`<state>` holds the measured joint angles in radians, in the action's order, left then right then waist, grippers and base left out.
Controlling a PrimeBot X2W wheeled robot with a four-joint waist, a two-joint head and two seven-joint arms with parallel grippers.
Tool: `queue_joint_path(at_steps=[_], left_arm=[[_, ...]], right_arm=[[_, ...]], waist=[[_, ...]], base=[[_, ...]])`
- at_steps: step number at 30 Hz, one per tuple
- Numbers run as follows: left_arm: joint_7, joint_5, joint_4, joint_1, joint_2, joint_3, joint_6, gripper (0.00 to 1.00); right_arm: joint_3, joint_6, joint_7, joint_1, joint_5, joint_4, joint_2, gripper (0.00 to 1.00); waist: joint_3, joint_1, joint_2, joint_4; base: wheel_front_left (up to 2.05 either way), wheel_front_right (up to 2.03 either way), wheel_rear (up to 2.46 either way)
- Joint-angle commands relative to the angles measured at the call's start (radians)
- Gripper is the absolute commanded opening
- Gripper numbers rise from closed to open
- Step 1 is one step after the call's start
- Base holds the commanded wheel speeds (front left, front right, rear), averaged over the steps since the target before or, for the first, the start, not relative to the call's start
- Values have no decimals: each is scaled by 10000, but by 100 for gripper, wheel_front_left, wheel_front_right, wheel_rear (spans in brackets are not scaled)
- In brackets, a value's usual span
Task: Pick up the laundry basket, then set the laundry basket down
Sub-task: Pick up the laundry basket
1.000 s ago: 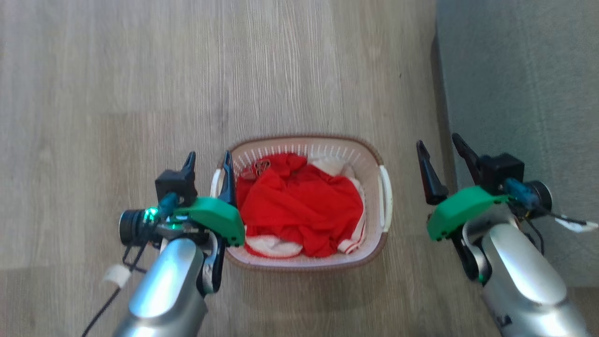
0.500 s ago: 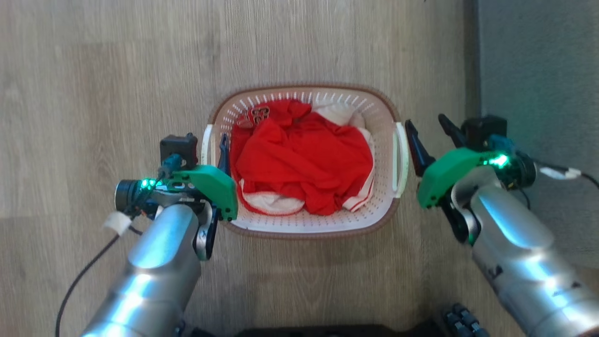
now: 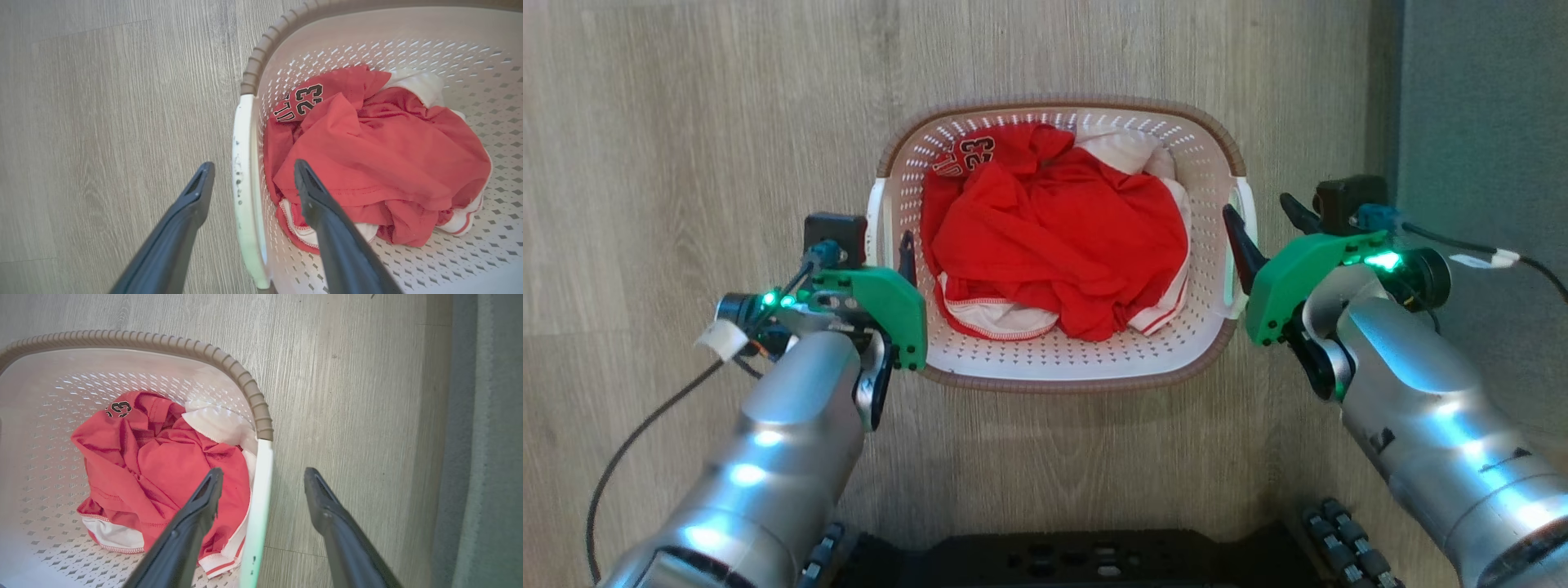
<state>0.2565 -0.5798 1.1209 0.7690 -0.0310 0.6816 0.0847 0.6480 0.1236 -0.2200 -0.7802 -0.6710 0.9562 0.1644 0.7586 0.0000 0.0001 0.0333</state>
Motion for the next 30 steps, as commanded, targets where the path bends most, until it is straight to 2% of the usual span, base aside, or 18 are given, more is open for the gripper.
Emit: queue_joint_path(at_steps=[1,10,16,23,30], left_arm=[[53,-201,107,148,-193,24,125,100],[-65,-844,674,647,-193,730,181,100],[-162,-1180,887,909,-193,1324,47,100],[-604,-1506,988,1137,-193,1874,-239,100],[-865,-1647,1022,1534,-193,2407,-307,100]], right_arm=[[348,71,25,157,-209,-50,-101,100],[1166,71,277,-210,-879,128,-48,100],[1684,71,486,-467,-1387,380,-4,100],[2114,71,698,-906,-1620,856,-240,100],[2340,71,926,-1432,-1946,1253,-443,100]], waist=[[148,0,-1,-14],[509,0,-1,-102],[725,0,-1,-93],[1041,0,-1,-45],[1405,0,-1,53]], base=[[0,0,0],[0,0,0],[0,0,0],[0,0,0],[0,0,0]])
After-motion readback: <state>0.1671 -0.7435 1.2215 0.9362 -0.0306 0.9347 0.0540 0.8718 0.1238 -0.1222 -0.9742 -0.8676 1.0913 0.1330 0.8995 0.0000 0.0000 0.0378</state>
